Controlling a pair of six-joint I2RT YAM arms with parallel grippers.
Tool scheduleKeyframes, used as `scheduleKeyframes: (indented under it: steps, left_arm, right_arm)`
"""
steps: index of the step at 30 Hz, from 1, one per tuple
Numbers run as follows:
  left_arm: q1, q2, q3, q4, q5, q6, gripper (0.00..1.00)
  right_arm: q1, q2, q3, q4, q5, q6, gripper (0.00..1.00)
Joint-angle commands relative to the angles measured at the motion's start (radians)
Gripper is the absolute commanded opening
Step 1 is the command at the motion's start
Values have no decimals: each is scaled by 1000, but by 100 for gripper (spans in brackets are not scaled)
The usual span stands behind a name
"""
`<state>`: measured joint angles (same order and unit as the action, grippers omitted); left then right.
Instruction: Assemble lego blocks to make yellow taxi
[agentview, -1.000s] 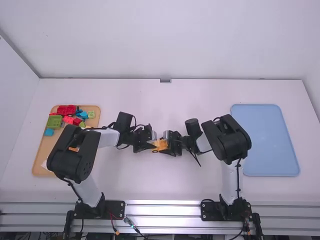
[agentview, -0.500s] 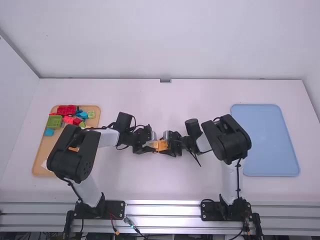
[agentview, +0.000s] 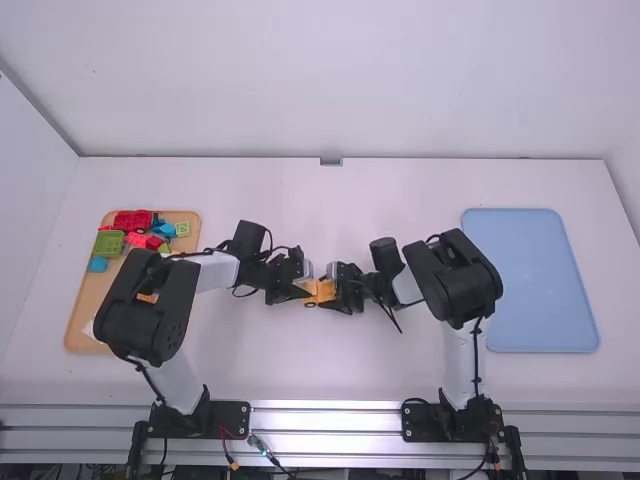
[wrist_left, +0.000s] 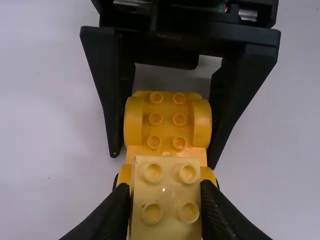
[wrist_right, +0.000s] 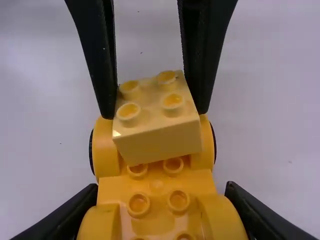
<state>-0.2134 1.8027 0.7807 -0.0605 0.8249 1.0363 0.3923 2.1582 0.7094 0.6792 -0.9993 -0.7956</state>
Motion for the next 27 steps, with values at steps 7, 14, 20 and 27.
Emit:
scheduleKeyframes:
  steps: [7, 14, 20, 27]
  left_arm:
    - [3, 0, -1, -15, 77, 0, 37]
    - [-2, 0, -1, -15, 72, 0, 49]
    - [-2, 0, -1, -10, 73, 1, 57]
    - [-2, 0, 44, -11, 76, 0, 60]
  right_arm:
    - [-1, 21, -3, -7, 5, 10, 64]
    - [0, 21, -3, -8, 5, 13, 64]
    - [0, 21, -3, -8, 5, 13, 64]
    - [-1, 21, -3, -8, 5, 13, 64]
